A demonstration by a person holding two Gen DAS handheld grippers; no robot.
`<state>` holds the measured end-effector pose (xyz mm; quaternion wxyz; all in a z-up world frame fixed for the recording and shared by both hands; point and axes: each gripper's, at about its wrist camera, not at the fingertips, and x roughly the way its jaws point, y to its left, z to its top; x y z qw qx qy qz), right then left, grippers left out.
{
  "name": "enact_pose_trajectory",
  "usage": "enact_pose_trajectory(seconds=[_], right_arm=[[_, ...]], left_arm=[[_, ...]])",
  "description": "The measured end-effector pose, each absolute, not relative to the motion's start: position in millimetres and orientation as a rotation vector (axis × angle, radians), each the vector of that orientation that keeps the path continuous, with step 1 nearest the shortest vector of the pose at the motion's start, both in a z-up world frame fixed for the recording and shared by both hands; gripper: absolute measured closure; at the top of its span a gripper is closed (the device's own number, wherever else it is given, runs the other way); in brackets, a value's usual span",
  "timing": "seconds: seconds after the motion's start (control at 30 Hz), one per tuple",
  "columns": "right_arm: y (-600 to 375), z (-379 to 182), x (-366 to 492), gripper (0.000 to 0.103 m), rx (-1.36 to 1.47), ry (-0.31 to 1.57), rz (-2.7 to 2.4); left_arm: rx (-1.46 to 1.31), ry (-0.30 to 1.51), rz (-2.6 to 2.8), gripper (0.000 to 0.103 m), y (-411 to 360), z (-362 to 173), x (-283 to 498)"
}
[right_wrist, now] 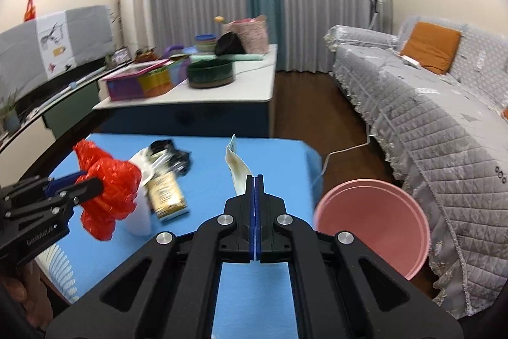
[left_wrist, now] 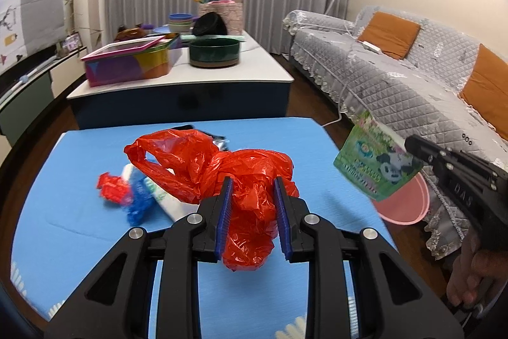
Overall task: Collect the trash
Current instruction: 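Carry the red bag and green packet over the pink bin with both tools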
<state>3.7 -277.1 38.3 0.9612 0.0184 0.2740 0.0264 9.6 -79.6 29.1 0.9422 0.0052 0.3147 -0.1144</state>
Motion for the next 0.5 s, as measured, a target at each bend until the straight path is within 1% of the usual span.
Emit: enact_pose_trajectory(seconds=[0.5], right_arm=[[-392.6,51.9,5.6,0.103,0.146,0.538,-0.141]], left_arm=[[0.062,0.63,-0.44,0.078,-177.3,36.4,45.9]])
